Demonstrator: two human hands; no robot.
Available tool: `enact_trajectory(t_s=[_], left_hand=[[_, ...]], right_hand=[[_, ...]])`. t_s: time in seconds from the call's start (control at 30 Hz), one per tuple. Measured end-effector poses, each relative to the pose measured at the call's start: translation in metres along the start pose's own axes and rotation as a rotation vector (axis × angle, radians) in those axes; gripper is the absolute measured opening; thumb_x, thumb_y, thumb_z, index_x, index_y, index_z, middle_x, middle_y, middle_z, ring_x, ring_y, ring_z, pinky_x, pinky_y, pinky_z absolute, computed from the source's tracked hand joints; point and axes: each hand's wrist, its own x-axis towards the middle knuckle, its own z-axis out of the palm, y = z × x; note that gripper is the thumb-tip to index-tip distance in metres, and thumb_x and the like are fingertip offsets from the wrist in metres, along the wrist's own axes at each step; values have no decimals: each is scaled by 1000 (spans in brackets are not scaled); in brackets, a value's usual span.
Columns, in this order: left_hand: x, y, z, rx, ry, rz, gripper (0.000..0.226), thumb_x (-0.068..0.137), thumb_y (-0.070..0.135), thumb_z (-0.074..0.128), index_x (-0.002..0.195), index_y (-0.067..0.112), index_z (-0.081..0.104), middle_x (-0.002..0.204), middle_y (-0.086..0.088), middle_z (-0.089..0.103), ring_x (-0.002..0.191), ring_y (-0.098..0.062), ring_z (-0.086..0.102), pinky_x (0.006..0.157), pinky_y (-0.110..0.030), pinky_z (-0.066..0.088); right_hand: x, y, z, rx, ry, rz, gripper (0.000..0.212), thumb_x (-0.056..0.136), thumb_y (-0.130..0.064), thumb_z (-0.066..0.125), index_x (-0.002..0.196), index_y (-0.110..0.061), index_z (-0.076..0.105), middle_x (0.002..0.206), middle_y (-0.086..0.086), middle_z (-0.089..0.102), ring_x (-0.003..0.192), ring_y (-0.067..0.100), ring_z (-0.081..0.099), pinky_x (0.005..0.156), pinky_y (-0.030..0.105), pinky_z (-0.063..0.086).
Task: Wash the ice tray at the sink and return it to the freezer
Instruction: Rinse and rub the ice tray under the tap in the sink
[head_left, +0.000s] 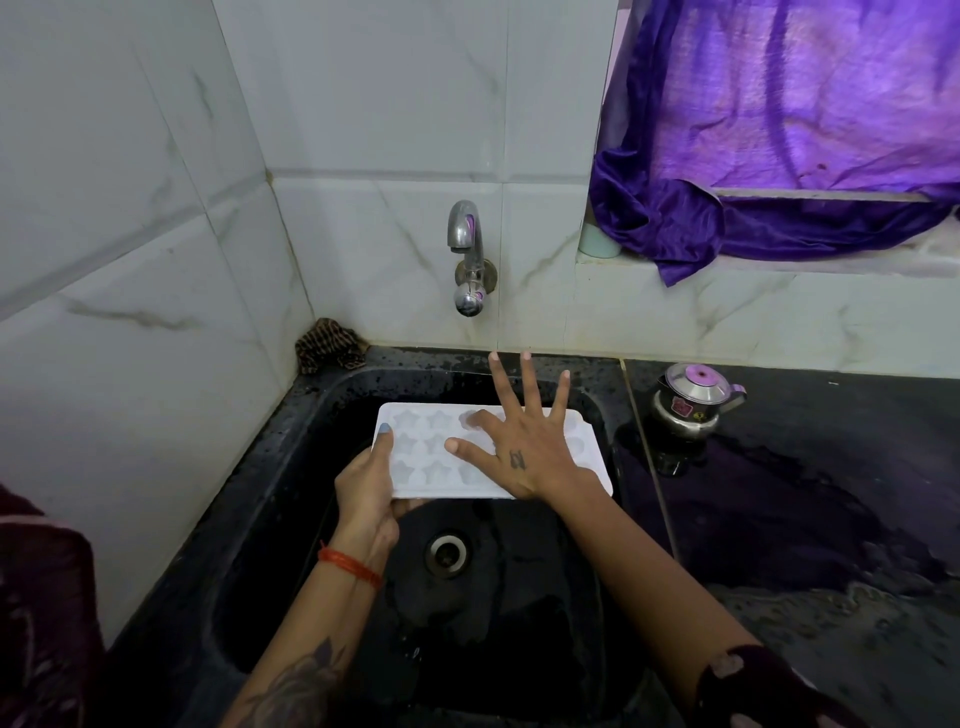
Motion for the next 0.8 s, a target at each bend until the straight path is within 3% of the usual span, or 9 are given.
enact_trajectory(t_s=[0.37, 0.57, 0.8], left_hand=[[-1, -1, 1, -11, 0, -4, 18, 93, 31, 57, 83, 17, 63, 81, -5, 68, 69, -19, 66, 43, -28, 55], [0, -3, 1, -8, -3, -7, 17, 92, 31, 59, 85, 16, 63, 83, -6, 69, 70, -20, 66, 43, -28, 55], [0, -5, 0, 5, -10, 7, 18, 92, 32, 59, 84, 17, 64, 83, -5, 69, 70, -19, 66, 45, -29, 56]], right_hand=[[-1, 3, 2, 31, -16, 22, 77, 71, -83, 4, 115, -45, 56, 156, -2, -23, 136, 28, -36, 99, 59, -31], [-4, 5, 4, -81, 82, -7, 77, 75, -79, 0, 112, -45, 58, 156, 0, -19, 139, 32, -30, 101, 62, -28], [-4, 5, 6, -110, 61, 18, 75, 77, -77, 2, 116, -43, 56, 152, -2, -27, 137, 30, -35, 100, 62, -28]])
